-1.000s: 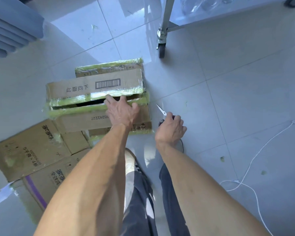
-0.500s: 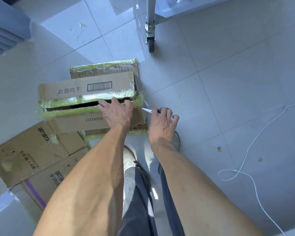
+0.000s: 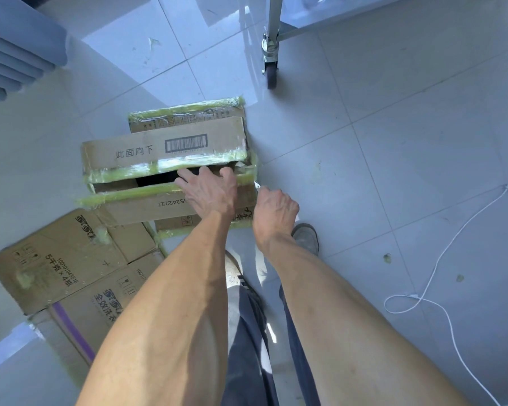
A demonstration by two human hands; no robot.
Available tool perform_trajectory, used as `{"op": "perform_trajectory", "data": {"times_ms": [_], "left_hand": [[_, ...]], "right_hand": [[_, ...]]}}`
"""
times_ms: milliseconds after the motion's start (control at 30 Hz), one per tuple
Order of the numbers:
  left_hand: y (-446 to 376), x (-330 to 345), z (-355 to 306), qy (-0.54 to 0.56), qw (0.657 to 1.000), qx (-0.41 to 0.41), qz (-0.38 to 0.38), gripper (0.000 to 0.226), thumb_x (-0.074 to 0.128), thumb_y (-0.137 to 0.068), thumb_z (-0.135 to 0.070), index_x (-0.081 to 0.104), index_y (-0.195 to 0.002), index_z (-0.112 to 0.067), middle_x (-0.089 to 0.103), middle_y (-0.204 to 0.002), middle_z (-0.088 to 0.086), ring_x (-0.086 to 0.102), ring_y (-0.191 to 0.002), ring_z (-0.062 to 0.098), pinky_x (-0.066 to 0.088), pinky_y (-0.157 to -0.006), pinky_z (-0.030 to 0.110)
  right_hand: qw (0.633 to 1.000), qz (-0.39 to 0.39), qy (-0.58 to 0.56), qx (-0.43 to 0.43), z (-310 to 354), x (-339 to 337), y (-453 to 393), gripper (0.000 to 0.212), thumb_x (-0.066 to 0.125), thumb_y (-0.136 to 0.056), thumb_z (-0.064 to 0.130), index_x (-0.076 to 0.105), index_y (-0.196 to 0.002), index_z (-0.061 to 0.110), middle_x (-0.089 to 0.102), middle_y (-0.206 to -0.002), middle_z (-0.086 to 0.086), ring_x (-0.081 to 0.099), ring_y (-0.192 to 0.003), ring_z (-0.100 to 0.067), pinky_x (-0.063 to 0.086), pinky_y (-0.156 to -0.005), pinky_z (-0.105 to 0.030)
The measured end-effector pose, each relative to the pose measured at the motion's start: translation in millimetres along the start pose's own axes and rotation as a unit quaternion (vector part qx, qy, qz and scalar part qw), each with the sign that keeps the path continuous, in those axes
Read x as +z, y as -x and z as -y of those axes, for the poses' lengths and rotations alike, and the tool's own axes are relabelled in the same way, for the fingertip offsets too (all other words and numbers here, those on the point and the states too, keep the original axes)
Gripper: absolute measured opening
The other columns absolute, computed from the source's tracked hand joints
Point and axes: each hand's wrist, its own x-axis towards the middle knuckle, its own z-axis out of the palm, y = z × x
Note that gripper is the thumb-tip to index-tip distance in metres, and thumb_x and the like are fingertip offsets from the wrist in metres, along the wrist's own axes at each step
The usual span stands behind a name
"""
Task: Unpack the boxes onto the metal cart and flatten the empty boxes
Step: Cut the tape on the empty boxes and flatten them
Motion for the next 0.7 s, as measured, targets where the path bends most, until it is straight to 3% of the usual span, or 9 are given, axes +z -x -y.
{"op": "perform_trajectory", "data": {"times_ms": [133,267,367,467,567,700], "left_hand": [[11,-7,4,-0.063,0.998,0.009,-0.021,0.028,0.042,-0.089,-0.035,0.061,-0.077,-0.018,0.045,-0.095,0.007,0.035,-0.092,0.026,0.027,-0.081,0.039],[19,-19,11,-0.142,0.989,0.049,-0.01,0.031,0.042,-0.091,-0.03,0.065,-0.074,-0.018,0.058,-0.082,0.007,0.04,-0.085,0.025,0.032,-0.082,0.042],[24,-34,17,-0.131,0.988,0.031,0.076,0.025,0.047,-0.09,-0.026,0.068,-0.083,-0.015,0.067,-0.088,0.008,0.055,-0.089,0.028,0.038,-0.086,0.039],[25,-52,25,-0.057,0.98,-0.026,0.188,0.022,0.057,-0.09,-0.03,0.07,-0.1,-0.015,0.069,-0.108,0.01,0.064,-0.102,0.03,0.042,-0.08,0.03],[23,-72,31,0.03,0.975,-0.055,0.212,0.025,0.057,-0.087,-0.023,0.071,-0.105,-0.014,0.069,-0.109,0.011,0.063,-0.099,0.031,0.043,-0.076,0.028],[10,-102,26,0.211,0.955,-0.084,0.191,0.023,0.051,-0.085,-0.017,0.072,-0.092,-0.012,0.073,-0.096,0.01,0.067,-0.093,0.031,0.05,-0.078,0.03]], "right_hand": [[0.998,-0.053,-0.025,-0.003,0,-13,3,0.032,0.036,-0.094,-0.004,0.047,-0.12,0.012,0.061,-0.096,-0.008,0.058,-0.089,-0.026,0.034,-0.086,-0.039],[0.992,-0.049,-0.075,0.089,-6,-29,10,0.023,0.038,-0.098,0.001,0.05,-0.114,0.012,0.063,-0.094,-0.011,0.061,-0.087,-0.03,0.036,-0.074,-0.036],[0.973,-0.037,-0.144,0.176,-10,-37,10,0.019,0.048,-0.094,0.001,0.064,-0.098,0.009,0.066,-0.092,-0.012,0.065,-0.084,-0.033,0.041,-0.063,-0.034],[0.974,-0.046,-0.154,0.16,-1,-53,12,0.021,0.05,-0.088,-0.003,0.061,-0.076,0.011,0.063,-0.078,-0.01,0.058,-0.073,-0.031,0.037,-0.058,-0.032],[0.984,-0.051,-0.129,0.107,13,-74,13,0.026,0.048,-0.086,-0.006,0.052,-0.07,0.015,0.044,-0.061,-0.004,0.049,-0.08,-0.028,0.033,-0.06,-0.032],[0.989,-0.042,-0.122,0.072,37,-100,12,0.007,0.056,-0.089,0.004,0.06,-0.085,0.009,0.064,-0.081,-0.013,0.059,-0.082,-0.034,0.034,-0.061,-0.032]]}}
